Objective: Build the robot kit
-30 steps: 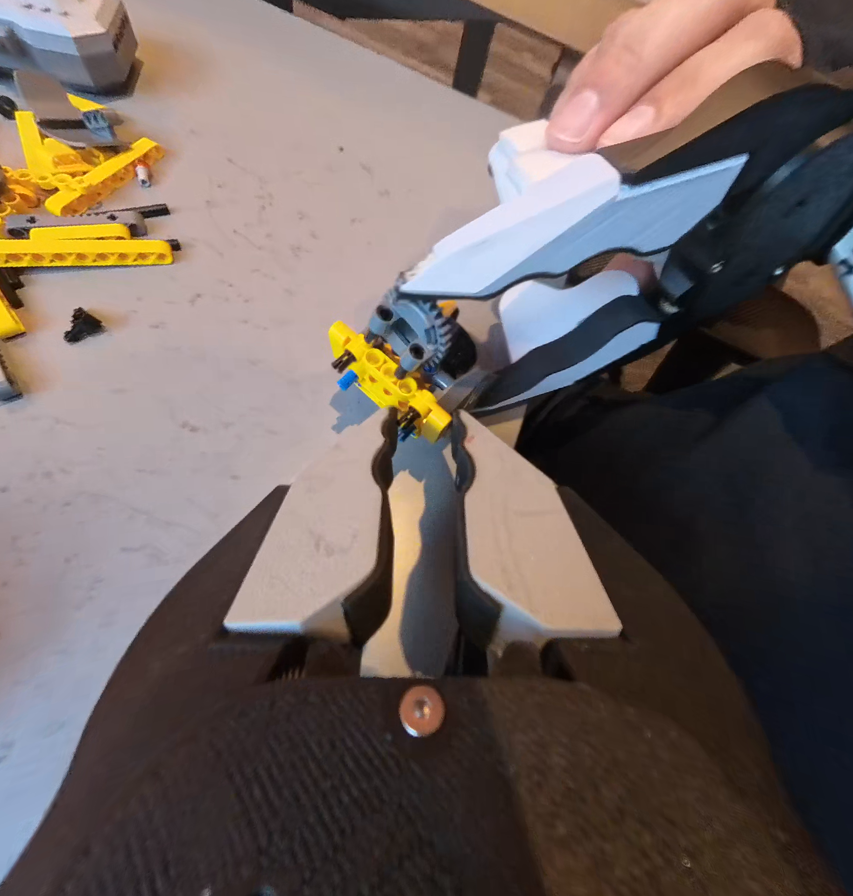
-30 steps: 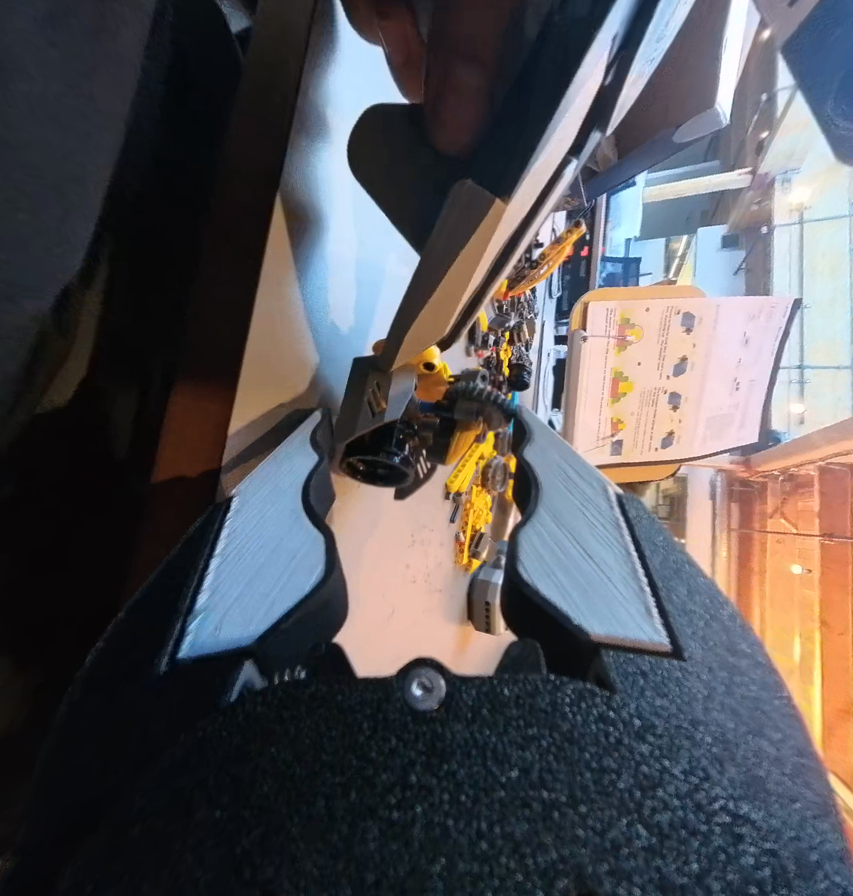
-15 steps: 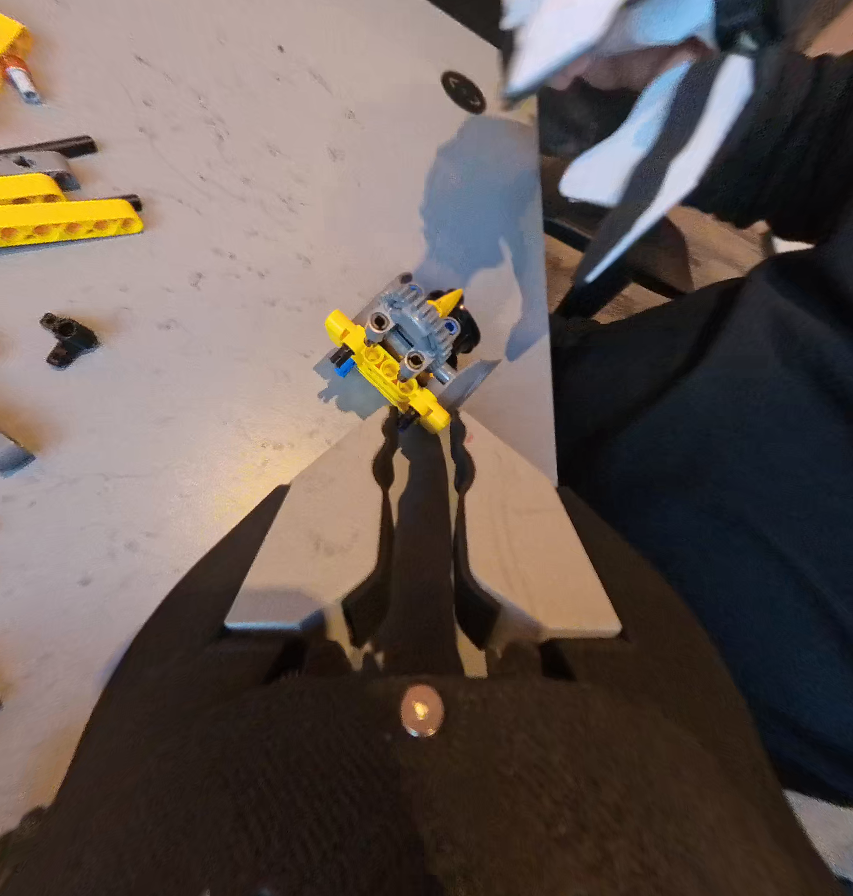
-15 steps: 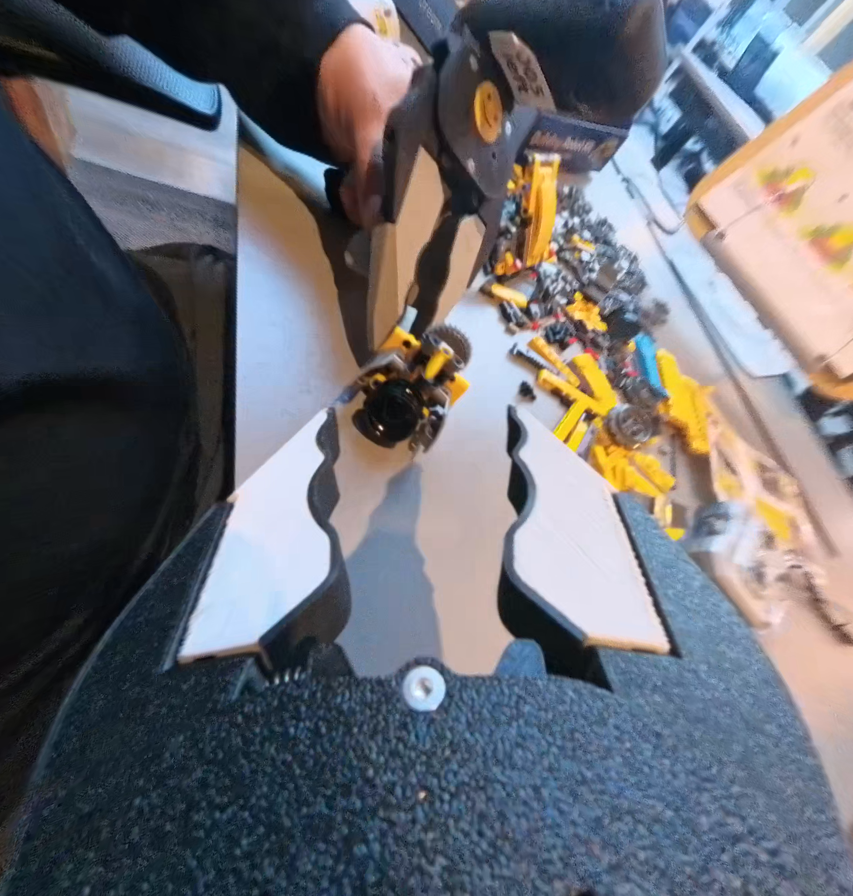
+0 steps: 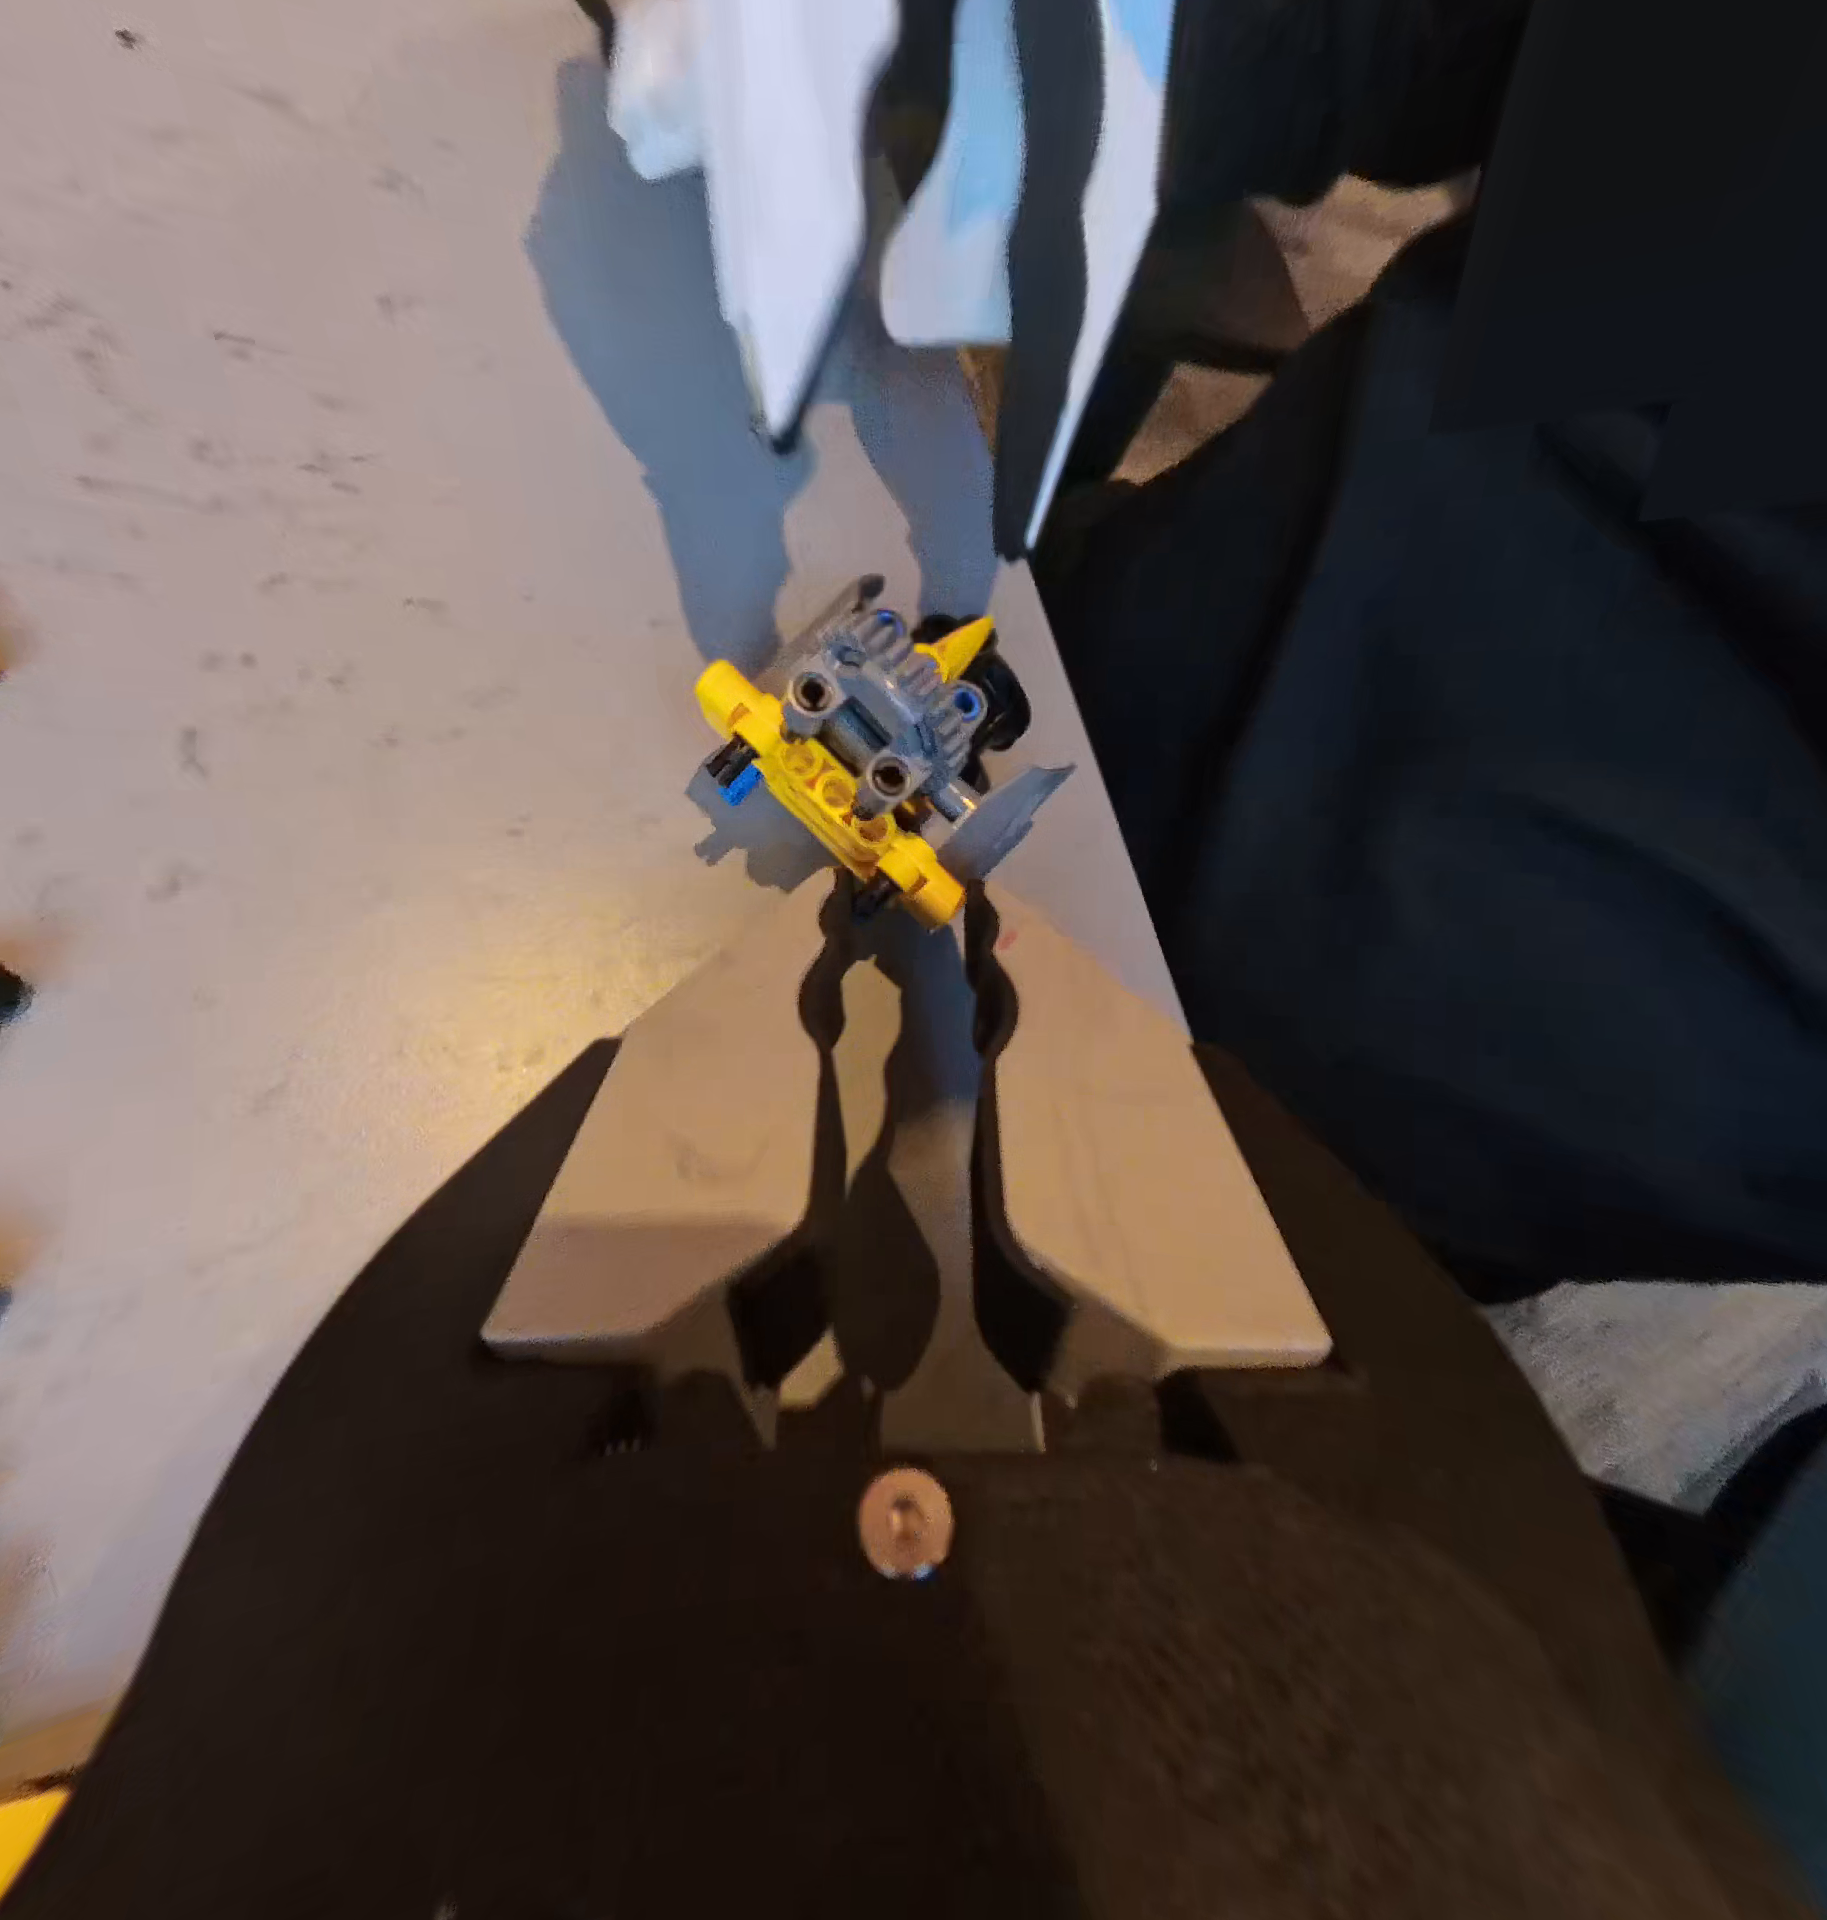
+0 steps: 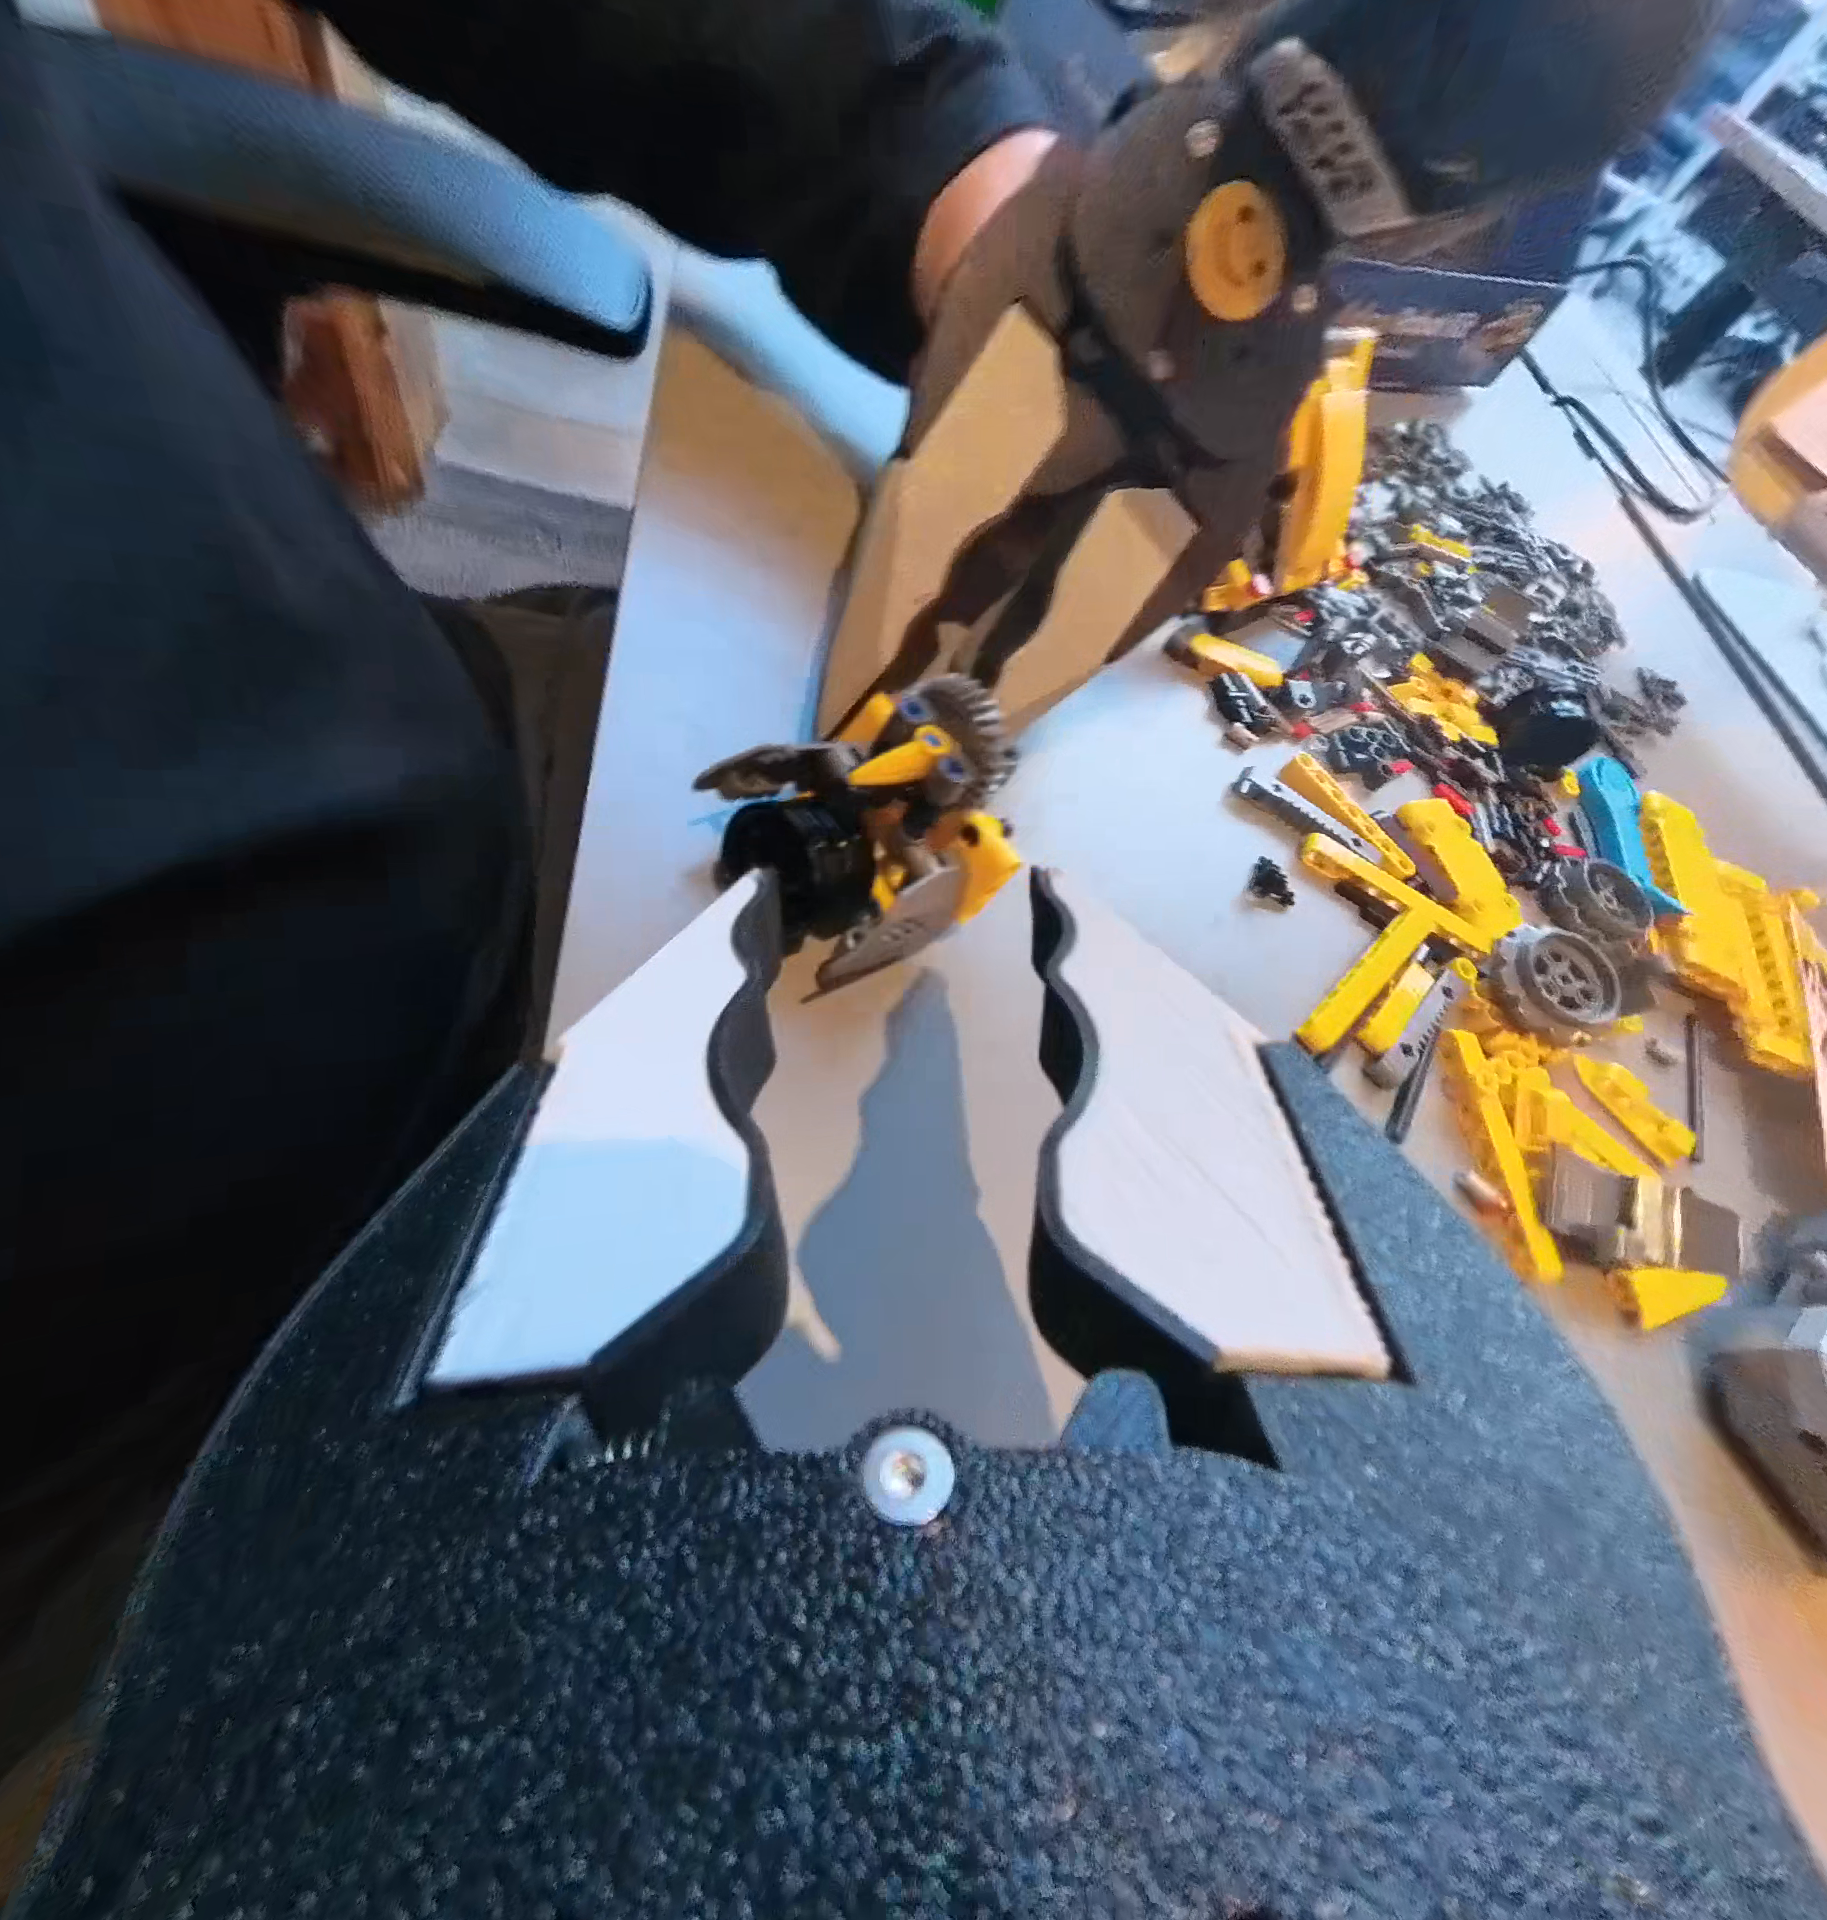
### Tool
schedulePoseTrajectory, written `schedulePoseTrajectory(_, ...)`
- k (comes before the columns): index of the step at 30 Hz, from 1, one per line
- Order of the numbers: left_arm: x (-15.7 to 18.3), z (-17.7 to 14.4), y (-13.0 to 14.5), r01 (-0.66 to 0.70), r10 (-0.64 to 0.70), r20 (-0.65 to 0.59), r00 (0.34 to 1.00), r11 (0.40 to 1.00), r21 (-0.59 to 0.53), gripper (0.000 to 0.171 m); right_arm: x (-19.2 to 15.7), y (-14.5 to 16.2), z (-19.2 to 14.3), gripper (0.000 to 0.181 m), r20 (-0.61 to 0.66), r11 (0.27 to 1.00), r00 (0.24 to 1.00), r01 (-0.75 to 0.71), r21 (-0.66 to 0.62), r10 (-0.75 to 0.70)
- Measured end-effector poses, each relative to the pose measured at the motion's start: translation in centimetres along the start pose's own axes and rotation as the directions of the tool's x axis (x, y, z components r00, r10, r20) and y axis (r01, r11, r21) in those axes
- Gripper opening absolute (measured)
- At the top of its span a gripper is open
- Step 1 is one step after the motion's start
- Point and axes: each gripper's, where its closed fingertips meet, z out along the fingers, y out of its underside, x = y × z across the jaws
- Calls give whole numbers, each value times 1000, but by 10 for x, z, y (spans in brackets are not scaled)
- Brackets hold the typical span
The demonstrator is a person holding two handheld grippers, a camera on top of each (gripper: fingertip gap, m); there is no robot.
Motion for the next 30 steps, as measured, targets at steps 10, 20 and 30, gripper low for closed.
schedulePoseTrajectory(10, -2, 1, -3, -83, 83, 6, 997, 996, -28, 19, 31, -7, 2, 33, 123, 949, 945, -310, 59, 302)
schedulePoseTrajectory(20, 3, 1, -6, -344, 367, 71, 927, 912, -224, 19, 2, -14, 10, 59, 210, 947, 927, -321, 21, 310)
schedulePoseTrajectory(30, 6, -3, -10, -508, 593, 190, 783, 785, -356, 20, -3, 1, 16, 63, 307, 633, 573, -759, -152, 760)
